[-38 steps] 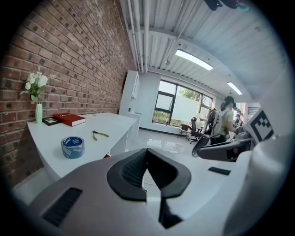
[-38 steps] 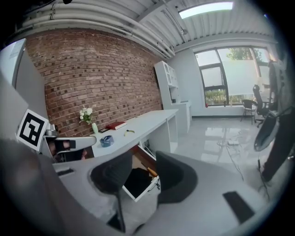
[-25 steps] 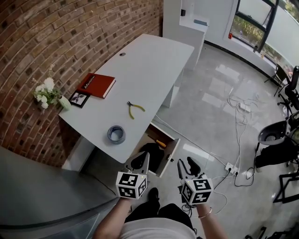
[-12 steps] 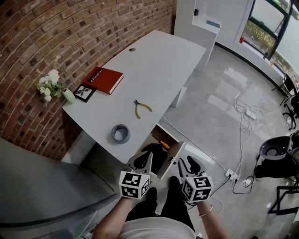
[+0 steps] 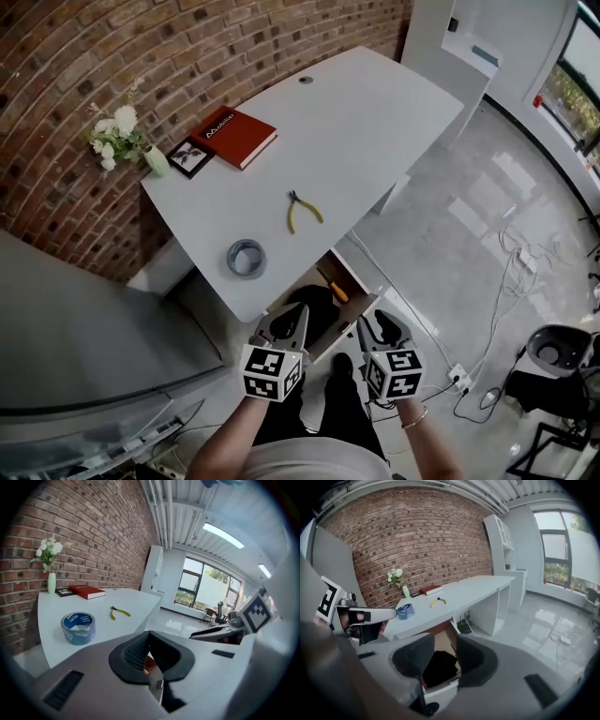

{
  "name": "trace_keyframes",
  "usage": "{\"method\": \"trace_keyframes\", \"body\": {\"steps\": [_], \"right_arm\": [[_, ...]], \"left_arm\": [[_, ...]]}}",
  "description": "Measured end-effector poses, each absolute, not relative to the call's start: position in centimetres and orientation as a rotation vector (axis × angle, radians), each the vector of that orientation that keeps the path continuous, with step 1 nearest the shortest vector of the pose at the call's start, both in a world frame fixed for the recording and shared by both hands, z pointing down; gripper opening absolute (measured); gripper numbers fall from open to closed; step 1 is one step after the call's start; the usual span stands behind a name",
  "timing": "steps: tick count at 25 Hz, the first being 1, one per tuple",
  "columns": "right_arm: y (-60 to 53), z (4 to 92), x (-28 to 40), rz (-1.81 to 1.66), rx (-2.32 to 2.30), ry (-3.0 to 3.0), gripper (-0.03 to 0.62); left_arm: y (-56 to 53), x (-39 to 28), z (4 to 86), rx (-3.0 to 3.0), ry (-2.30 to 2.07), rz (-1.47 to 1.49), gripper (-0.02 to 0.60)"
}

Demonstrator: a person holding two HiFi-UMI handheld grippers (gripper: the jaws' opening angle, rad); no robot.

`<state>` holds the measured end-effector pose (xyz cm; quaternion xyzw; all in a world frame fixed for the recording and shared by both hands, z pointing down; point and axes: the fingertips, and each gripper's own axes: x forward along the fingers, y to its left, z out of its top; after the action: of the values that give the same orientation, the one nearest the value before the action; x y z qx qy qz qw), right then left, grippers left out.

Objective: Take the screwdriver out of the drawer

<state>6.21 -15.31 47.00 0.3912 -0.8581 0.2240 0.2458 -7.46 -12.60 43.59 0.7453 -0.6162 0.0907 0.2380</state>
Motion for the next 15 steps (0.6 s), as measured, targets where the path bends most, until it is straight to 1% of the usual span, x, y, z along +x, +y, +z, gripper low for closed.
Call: {"method": "trace_keyframes", "body": {"steps": [8, 15], "right_arm": [[-18.7, 48.5, 6.2, 0.571, 0.886, -2.359, 0.146], [-19.7, 52.3, 5.1, 0.544, 0.691, -2.328, 0.146]], "left_arm": [[-13.8, -7.3, 44.6, 1.882, -1.813, 0.213, -0.008], [-12.6, -6.7, 46.5, 1.749, -1.883, 0.199, -0.008]]}}
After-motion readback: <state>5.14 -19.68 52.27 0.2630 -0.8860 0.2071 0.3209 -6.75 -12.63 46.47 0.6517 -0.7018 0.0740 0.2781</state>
